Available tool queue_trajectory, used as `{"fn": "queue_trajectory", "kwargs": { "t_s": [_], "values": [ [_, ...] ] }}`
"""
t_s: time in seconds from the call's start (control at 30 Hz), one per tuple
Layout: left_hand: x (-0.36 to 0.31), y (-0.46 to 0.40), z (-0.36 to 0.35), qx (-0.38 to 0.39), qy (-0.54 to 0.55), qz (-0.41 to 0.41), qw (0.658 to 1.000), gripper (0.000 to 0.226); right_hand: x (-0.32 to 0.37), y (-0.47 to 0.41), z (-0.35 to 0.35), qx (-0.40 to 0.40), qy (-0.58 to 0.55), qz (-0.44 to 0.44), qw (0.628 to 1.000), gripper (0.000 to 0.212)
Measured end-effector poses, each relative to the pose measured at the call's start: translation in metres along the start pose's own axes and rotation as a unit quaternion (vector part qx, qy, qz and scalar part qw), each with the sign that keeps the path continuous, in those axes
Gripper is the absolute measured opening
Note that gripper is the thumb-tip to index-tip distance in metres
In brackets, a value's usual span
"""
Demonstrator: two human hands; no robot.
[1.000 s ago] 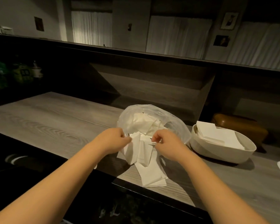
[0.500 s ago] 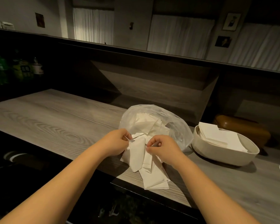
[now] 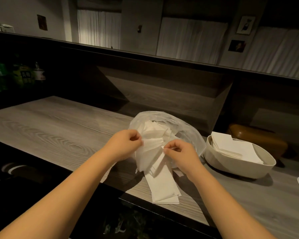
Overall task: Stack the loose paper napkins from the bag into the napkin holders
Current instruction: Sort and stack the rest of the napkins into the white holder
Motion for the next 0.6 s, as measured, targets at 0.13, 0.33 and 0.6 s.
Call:
{"fn": "queue_trajectory", "kwargs": {
  "t_s": [0.13,0.33,0.6],
  "values": [
    [-0.031,-0.012,0.014,0.002,-0.022,-0.076,0.997,0.010,0.025,-0.001,0.026,-0.071,-0.071,0.054,0.994,0.013],
    [-0.045,-0.036,0.004,0.011,-0.064,-0.109,0.992,0.007,0.048,-0.007,0.012,0.016,-0.016,0.045,0.999,0.025],
    [-0.020,-0.043,-0.009,-0.027,0.138,0.000,0.990,0.036,0.026,-0.018,-0.002,0.020,-0.013,-0.021,0.999,0.012]
  ]
}}
Point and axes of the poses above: each hand's wrist, its own y-axis away from the middle knuckle, its own z-axis out of the back of the hand, x = y × z, the point moved 8 cm from there along -y, towards the middle knuckle, and after that the axes turned 13 degrees about -z, right-handed, at the moved point
